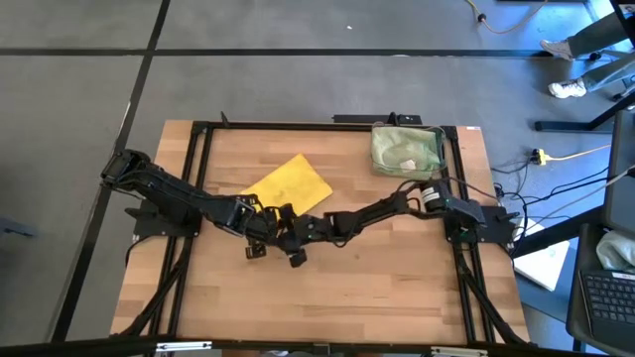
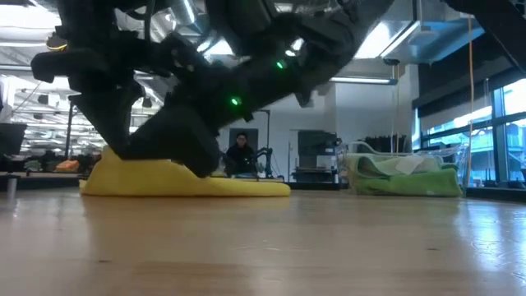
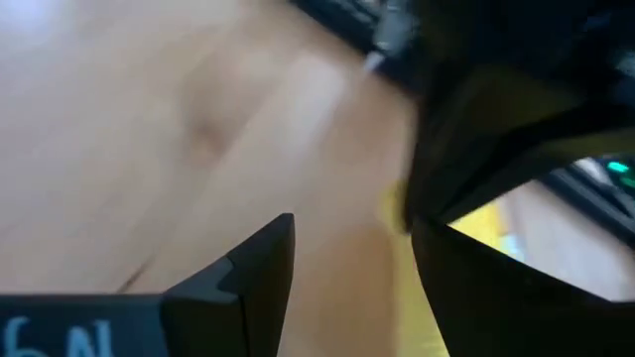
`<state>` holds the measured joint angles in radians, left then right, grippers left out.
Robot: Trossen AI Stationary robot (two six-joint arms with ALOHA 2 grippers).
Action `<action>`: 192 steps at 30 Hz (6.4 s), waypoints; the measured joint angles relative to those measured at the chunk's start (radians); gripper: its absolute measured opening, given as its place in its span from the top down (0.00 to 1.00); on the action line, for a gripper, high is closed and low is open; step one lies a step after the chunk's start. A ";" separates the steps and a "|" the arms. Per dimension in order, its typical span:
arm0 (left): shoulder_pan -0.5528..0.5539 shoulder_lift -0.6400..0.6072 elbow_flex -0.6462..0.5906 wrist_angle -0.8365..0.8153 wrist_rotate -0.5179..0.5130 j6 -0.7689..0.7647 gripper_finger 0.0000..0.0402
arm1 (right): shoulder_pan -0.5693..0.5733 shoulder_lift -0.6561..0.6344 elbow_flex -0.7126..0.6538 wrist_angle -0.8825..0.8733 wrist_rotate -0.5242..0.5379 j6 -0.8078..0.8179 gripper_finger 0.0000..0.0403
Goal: Fold microfiber towels
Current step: Fold the yellow cloth
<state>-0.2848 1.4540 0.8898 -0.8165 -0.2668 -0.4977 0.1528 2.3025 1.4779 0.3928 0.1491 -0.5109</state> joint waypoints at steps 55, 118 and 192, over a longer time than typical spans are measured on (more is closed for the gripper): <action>-0.012 -0.040 0.002 0.132 0.065 -0.004 1.00 | -0.020 0.009 0.040 -0.183 -0.045 0.004 0.97; -0.063 -0.283 -0.466 0.861 -0.304 0.051 0.59 | -0.086 -0.373 -0.134 -0.672 0.127 0.219 0.98; 0.309 0.184 -0.281 1.190 0.359 0.272 0.80 | 0.088 -0.539 -0.420 -0.517 0.530 0.311 0.98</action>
<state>0.0242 1.6382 0.6086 0.3732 0.0917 -0.2256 0.2411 1.7634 1.0584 -0.1240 0.6793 -0.1994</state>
